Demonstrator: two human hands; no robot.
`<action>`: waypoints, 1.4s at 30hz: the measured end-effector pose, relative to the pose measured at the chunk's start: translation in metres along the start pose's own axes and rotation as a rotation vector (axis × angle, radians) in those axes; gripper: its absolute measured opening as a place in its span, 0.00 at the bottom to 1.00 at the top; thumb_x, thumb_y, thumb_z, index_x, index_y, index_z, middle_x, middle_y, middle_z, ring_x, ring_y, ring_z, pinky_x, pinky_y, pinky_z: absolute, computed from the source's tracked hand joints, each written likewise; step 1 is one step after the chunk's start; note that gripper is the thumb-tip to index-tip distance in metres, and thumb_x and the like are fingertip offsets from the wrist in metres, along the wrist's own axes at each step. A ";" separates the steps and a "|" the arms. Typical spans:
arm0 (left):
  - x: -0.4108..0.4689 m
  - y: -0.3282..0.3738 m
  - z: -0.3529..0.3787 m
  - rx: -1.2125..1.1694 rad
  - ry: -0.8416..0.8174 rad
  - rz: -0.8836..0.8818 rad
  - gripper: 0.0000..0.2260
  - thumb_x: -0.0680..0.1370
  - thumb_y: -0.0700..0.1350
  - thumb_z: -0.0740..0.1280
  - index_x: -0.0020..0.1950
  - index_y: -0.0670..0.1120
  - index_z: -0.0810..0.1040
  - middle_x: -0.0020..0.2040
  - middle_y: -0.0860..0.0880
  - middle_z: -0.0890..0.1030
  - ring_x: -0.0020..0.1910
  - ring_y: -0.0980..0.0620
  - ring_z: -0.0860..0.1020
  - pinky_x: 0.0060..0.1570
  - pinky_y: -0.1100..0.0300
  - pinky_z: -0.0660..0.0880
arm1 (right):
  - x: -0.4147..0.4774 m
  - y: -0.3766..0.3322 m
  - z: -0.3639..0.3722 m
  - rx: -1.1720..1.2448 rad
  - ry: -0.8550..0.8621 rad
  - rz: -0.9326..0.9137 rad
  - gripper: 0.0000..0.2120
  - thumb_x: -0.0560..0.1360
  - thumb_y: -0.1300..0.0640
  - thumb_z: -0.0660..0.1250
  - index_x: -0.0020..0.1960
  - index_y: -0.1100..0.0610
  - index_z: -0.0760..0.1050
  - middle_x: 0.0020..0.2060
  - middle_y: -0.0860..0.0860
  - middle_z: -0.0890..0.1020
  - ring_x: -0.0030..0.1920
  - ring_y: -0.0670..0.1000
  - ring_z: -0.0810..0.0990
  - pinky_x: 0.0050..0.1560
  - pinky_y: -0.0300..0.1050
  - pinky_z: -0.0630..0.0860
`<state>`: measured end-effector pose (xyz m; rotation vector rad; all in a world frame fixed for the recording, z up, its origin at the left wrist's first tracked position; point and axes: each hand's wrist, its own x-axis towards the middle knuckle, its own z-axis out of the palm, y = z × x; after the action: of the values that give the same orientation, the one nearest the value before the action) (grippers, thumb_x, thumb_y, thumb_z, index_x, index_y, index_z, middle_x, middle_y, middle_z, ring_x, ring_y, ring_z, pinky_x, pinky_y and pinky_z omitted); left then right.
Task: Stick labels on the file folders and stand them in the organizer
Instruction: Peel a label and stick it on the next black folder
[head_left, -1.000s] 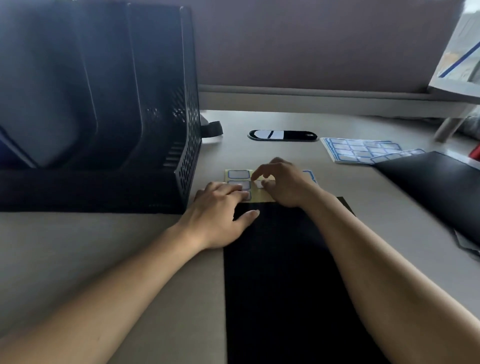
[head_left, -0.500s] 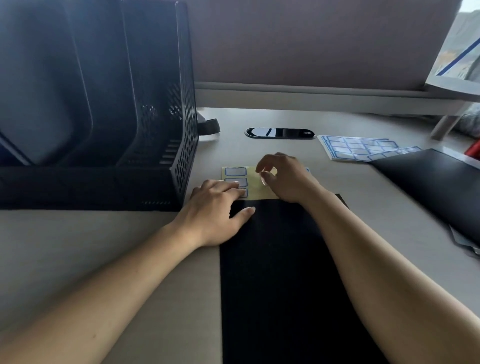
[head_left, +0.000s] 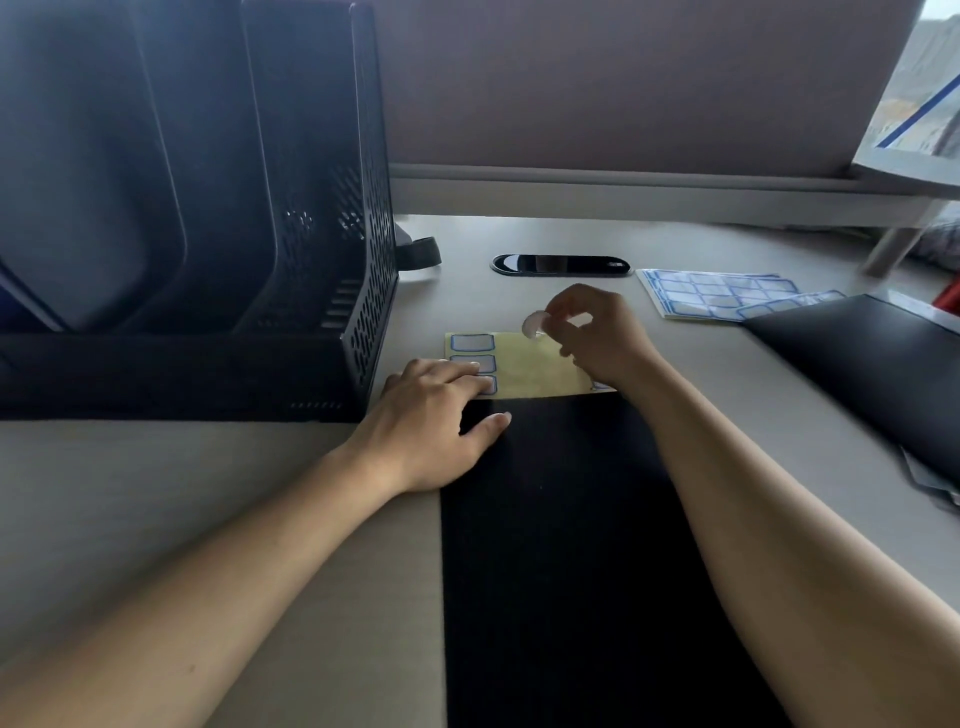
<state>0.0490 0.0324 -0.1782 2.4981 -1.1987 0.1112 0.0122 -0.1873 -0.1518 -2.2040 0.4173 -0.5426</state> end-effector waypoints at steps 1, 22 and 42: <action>0.000 0.000 0.000 -0.001 -0.001 0.002 0.23 0.78 0.63 0.61 0.68 0.54 0.74 0.73 0.56 0.70 0.72 0.50 0.64 0.70 0.50 0.63 | 0.001 0.000 -0.001 0.039 0.023 0.023 0.09 0.76 0.56 0.70 0.40 0.46 0.76 0.43 0.44 0.81 0.29 0.48 0.80 0.32 0.39 0.73; 0.006 0.019 -0.063 -1.332 0.312 -0.273 0.05 0.72 0.41 0.75 0.46 0.46 0.81 0.39 0.51 0.82 0.41 0.53 0.79 0.46 0.59 0.76 | -0.036 -0.105 -0.009 0.078 -0.147 -0.116 0.09 0.75 0.56 0.73 0.39 0.59 0.80 0.28 0.48 0.78 0.22 0.39 0.72 0.24 0.29 0.63; 0.008 0.019 -0.057 -1.562 0.233 -0.419 0.07 0.79 0.36 0.66 0.46 0.44 0.81 0.38 0.47 0.80 0.32 0.54 0.78 0.39 0.61 0.76 | -0.025 -0.083 -0.013 0.371 -0.335 0.047 0.09 0.80 0.60 0.64 0.45 0.61 0.80 0.37 0.53 0.85 0.34 0.49 0.78 0.37 0.42 0.70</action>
<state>0.0443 0.0358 -0.1180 1.1908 -0.2879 -0.4545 -0.0062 -0.1321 -0.0856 -1.8738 0.1728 -0.1974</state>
